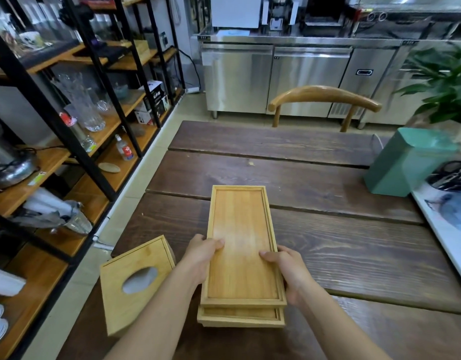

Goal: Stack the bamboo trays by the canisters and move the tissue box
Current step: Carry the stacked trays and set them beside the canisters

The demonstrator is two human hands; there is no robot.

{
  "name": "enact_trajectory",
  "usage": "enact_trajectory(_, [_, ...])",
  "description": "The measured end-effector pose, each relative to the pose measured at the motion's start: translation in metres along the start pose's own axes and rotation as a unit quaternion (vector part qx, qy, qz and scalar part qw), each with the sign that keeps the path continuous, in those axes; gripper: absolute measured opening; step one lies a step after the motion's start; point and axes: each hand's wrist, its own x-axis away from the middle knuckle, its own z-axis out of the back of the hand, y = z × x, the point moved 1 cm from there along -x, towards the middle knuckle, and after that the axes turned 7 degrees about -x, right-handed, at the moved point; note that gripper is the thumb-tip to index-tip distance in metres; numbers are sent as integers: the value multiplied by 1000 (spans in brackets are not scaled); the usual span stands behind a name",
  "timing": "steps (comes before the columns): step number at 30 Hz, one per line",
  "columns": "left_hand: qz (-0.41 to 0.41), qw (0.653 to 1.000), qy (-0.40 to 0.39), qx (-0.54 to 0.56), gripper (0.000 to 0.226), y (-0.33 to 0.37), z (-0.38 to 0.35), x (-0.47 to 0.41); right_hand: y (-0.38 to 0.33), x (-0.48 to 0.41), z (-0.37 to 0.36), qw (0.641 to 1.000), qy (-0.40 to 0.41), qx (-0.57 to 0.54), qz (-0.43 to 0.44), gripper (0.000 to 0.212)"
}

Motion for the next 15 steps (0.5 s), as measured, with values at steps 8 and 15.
enact_trajectory(8, [-21, 995, -93, 30, 43, -10, -28, 14, -9, 12, 31, 999, -2, 18, 49, 32])
enact_trajectory(15, [-52, 986, -139, 72, 37, -3, -110, 21, -29, 26, 108, 995, 53, 16, 84, 28])
